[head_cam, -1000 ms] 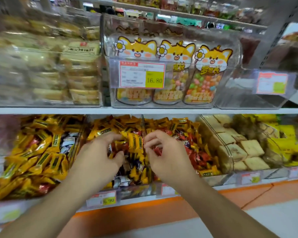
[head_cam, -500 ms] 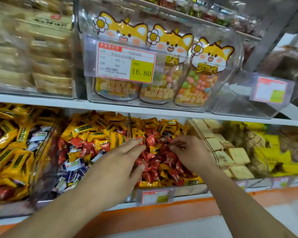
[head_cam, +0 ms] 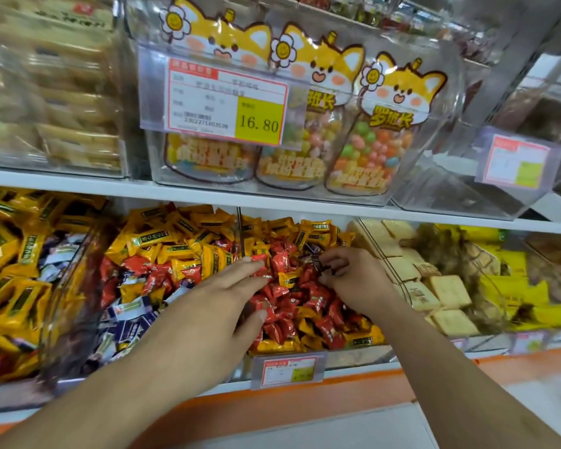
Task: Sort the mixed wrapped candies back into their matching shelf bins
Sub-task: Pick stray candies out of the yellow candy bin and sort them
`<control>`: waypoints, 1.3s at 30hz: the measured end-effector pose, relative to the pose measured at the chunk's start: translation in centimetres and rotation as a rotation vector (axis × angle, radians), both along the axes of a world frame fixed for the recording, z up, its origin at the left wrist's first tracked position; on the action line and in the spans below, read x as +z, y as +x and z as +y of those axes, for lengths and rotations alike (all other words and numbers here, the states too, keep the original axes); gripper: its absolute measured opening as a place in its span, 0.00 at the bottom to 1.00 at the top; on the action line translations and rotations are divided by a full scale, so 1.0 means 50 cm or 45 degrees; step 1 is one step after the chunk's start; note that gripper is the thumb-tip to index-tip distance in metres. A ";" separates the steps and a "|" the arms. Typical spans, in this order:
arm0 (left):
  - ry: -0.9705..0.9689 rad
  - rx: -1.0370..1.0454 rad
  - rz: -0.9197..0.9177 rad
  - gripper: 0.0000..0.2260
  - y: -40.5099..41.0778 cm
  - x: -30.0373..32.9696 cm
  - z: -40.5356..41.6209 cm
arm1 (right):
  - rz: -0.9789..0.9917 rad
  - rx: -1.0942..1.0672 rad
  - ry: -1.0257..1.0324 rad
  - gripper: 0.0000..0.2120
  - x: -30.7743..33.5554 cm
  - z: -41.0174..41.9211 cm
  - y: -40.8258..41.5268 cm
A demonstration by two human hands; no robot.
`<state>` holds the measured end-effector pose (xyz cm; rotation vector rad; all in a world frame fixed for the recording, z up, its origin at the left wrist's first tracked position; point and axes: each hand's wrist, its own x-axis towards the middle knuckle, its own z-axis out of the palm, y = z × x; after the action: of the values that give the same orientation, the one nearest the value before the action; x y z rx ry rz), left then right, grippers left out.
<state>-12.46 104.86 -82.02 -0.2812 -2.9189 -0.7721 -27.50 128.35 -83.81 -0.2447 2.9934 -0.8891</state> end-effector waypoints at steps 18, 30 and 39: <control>0.096 0.008 0.033 0.20 -0.003 0.002 -0.003 | 0.131 -0.022 -0.554 0.05 0.071 0.016 0.072; 0.598 0.261 0.027 0.07 0.047 0.051 -0.062 | -0.052 0.231 -0.872 0.03 0.112 -0.144 0.211; 0.084 0.431 0.141 0.20 0.065 0.055 -0.154 | 0.007 0.405 -0.510 0.10 0.101 -0.214 0.215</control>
<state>-9.19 97.15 -79.27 0.1676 -2.7249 -0.7672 -16.74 117.65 -78.78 -0.7013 2.6374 -1.4265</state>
